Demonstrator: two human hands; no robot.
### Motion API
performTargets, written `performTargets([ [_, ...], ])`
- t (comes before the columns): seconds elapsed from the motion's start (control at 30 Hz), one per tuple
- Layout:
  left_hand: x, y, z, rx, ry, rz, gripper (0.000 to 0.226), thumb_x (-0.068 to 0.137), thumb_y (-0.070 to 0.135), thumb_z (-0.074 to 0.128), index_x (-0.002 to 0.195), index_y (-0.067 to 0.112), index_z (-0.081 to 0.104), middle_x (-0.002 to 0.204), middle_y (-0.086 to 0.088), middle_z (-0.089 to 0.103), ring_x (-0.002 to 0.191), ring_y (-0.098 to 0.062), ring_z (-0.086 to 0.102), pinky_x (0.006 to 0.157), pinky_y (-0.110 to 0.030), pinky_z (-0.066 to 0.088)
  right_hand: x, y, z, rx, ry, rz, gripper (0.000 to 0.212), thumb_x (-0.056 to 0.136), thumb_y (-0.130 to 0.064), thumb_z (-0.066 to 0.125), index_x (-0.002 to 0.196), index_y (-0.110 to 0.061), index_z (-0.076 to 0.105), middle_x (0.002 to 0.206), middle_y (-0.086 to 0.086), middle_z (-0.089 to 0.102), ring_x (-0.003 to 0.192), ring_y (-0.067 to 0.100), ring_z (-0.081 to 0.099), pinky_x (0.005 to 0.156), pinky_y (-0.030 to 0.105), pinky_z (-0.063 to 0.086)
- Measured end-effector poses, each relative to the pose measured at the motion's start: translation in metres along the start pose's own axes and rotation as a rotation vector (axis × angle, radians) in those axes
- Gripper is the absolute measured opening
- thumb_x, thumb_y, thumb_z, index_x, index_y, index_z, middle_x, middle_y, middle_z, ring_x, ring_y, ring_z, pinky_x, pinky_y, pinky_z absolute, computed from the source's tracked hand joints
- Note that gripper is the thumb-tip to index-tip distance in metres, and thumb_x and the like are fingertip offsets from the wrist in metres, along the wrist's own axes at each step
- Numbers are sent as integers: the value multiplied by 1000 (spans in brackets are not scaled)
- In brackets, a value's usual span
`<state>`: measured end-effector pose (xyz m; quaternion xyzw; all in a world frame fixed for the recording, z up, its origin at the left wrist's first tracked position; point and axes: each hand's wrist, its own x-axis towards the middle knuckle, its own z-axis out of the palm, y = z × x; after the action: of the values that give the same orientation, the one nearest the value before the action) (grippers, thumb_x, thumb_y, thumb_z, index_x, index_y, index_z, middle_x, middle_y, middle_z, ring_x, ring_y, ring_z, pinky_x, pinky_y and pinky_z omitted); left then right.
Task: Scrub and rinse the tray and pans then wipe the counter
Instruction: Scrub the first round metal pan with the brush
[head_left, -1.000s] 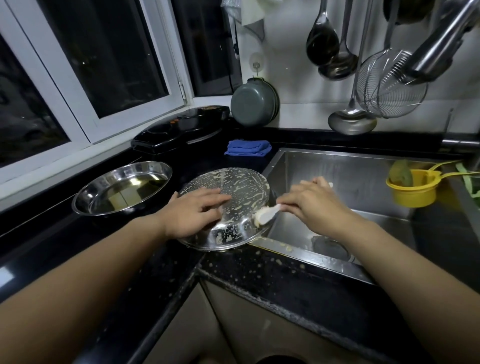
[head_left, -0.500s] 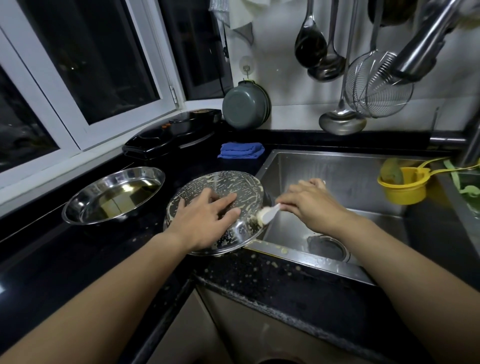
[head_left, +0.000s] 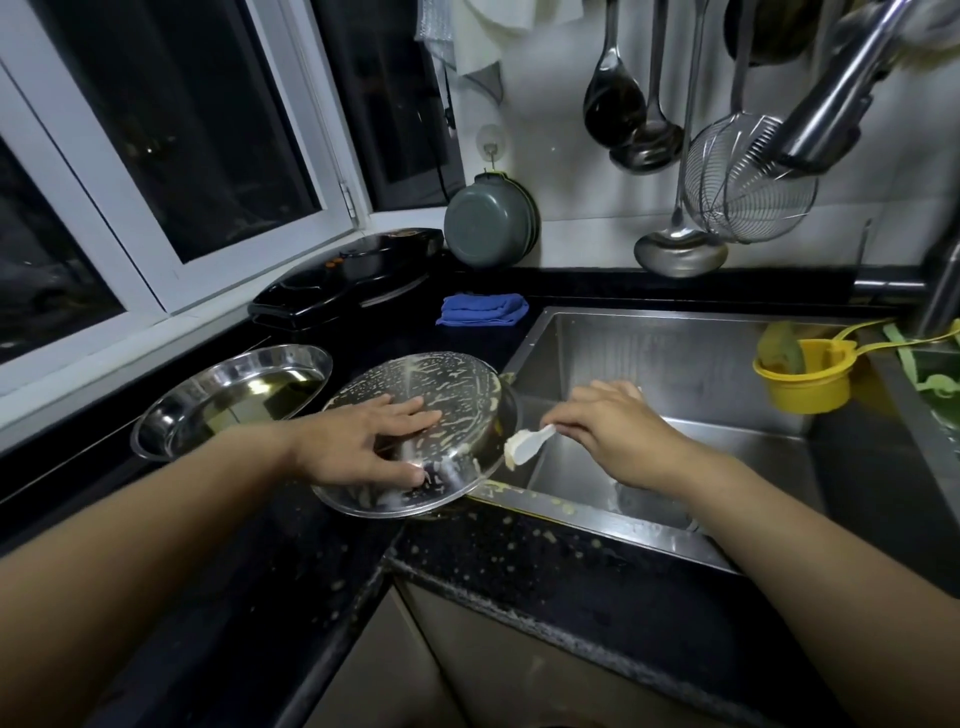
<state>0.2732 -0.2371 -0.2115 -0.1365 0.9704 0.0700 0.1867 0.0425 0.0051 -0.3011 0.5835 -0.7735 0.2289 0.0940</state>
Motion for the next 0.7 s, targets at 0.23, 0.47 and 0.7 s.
performTargets([
  [0.23,9,20,27,-308,373,-49,33,105,54,41,136,60,49,161,25,30,154,-5,16,126,-56,3,37,-26,-11,-4,-53,-51,22,102,-40,52,104,-28,70,98,-13,65,101,14,54,90,33,29],
  [0.47,15,22,53,-199,550,-84,38,107,58,28,140,62,45,155,36,32,151,4,19,125,-56,4,47,0,-17,-118,-179,-69,22,100,-46,54,107,-34,71,97,-17,61,105,12,53,96,37,28],
  [0.7,17,19,58,-204,587,-73,37,107,57,29,138,61,48,153,36,34,149,6,21,126,-55,4,52,11,-13,-121,-200,-102,22,100,-46,53,106,-35,71,95,-17,60,101,11,51,96,35,25],
])
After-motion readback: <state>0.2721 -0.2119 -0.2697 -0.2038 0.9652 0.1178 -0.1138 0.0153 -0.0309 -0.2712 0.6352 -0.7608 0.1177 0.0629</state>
